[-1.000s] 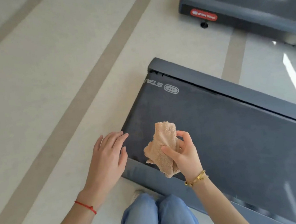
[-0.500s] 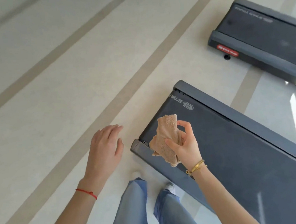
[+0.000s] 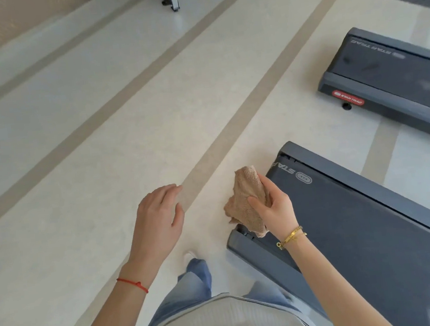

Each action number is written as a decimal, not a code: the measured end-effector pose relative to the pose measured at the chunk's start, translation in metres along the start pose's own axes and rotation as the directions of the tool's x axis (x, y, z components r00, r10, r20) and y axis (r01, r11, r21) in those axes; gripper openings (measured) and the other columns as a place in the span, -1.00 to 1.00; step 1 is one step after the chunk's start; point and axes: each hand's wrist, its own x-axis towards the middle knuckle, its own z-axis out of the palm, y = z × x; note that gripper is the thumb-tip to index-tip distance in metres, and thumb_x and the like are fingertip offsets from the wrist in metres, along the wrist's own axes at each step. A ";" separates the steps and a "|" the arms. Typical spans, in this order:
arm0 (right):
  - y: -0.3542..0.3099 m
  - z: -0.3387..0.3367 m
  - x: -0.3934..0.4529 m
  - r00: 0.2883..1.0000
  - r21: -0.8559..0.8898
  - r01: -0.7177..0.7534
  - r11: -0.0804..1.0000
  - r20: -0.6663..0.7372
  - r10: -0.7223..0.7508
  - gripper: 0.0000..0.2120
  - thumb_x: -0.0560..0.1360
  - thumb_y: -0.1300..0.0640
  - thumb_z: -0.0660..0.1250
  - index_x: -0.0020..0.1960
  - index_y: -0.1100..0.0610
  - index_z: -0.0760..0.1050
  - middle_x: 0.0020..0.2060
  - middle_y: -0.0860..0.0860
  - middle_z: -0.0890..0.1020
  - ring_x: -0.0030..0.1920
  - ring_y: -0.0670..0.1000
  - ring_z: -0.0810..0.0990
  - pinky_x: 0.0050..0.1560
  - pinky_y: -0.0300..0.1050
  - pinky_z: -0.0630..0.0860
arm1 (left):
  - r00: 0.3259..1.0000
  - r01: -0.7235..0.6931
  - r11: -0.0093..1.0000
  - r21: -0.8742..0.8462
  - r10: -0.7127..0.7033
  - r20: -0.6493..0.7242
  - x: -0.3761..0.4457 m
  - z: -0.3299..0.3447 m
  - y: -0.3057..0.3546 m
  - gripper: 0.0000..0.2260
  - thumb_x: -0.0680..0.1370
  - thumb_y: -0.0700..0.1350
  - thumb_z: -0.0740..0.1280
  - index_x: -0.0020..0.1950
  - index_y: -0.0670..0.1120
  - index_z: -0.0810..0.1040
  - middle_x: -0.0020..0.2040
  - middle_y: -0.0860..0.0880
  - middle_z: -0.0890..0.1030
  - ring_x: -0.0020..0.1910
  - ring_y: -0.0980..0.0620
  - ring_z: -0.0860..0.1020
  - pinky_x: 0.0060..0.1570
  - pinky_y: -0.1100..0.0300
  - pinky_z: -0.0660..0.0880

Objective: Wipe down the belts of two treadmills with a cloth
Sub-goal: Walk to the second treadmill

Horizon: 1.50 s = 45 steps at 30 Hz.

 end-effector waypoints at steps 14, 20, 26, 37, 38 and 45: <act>-0.039 0.061 0.095 0.987 0.179 -0.073 0.981 -0.130 0.097 -0.52 0.49 0.31 0.40 0.35 0.02 0.46 0.07 -0.16 0.65 0.09 -0.15 0.62 0.08 -0.21 0.55 | 0.986 -0.078 0.995 -0.067 0.087 0.142 0.133 -0.026 -0.081 -0.69 0.58 -0.21 0.30 0.32 -0.12 0.56 0.25 -0.04 0.60 0.24 -0.03 0.55 0.27 0.08 0.46; -0.037 0.043 0.183 0.962 0.258 -0.100 0.961 -0.223 0.160 -0.54 0.48 0.30 0.42 0.28 -0.05 0.48 0.05 -0.15 0.64 0.07 -0.14 0.62 0.06 -0.18 0.56 | 0.959 -0.085 0.993 -0.080 0.103 0.264 0.233 0.005 -0.070 -0.70 0.61 -0.17 0.29 0.33 -0.05 0.56 0.25 0.02 0.60 0.21 0.02 0.55 0.17 0.24 0.39; -0.040 -0.024 0.302 0.941 0.280 -0.080 0.957 -0.295 0.165 -0.51 0.48 0.30 0.42 0.17 -0.24 0.46 0.02 -0.23 0.63 0.07 -0.20 0.61 0.09 -0.16 0.55 | 0.942 -0.149 0.986 -0.072 0.163 0.293 0.377 0.042 -0.027 -0.73 0.62 -0.15 0.28 0.31 -0.05 0.58 0.23 0.03 0.61 0.20 0.02 0.55 0.12 0.23 0.40; -0.036 -0.165 0.479 0.875 0.302 -0.078 0.950 -0.435 0.210 -0.54 0.48 0.33 0.42 0.20 -0.15 0.45 0.06 -0.12 0.63 0.11 -0.05 0.61 0.17 -0.03 0.56 | 0.889 -0.278 0.950 -0.140 0.310 0.338 0.601 0.123 0.082 -0.79 0.62 -0.10 0.24 0.14 -0.07 0.64 0.11 0.05 0.65 0.09 0.01 0.60 0.09 0.12 0.51; -0.033 -0.176 0.492 0.866 0.311 -0.081 0.947 -0.448 0.221 -0.54 0.48 0.33 0.42 0.22 -0.11 0.45 0.07 -0.11 0.63 0.12 -0.05 0.61 0.16 -0.06 0.56 | 0.879 -0.288 0.947 -0.144 0.321 0.352 0.618 0.133 0.091 -0.79 0.62 -0.10 0.24 0.13 -0.07 0.65 0.11 0.05 0.65 0.08 0.01 0.60 0.09 0.12 0.51; -0.002 -0.258 0.592 0.777 0.367 -0.109 0.924 -0.548 0.309 -0.59 0.48 0.36 0.40 0.18 -0.06 0.45 -0.02 -0.16 0.61 -0.10 -0.34 0.59 -0.05 -0.35 0.56 | 0.808 -0.363 0.915 -0.176 0.403 0.431 0.746 0.210 0.164 -0.82 0.62 -0.15 0.27 0.14 -0.07 0.65 0.10 0.03 0.65 0.09 -0.01 0.59 0.07 0.11 0.51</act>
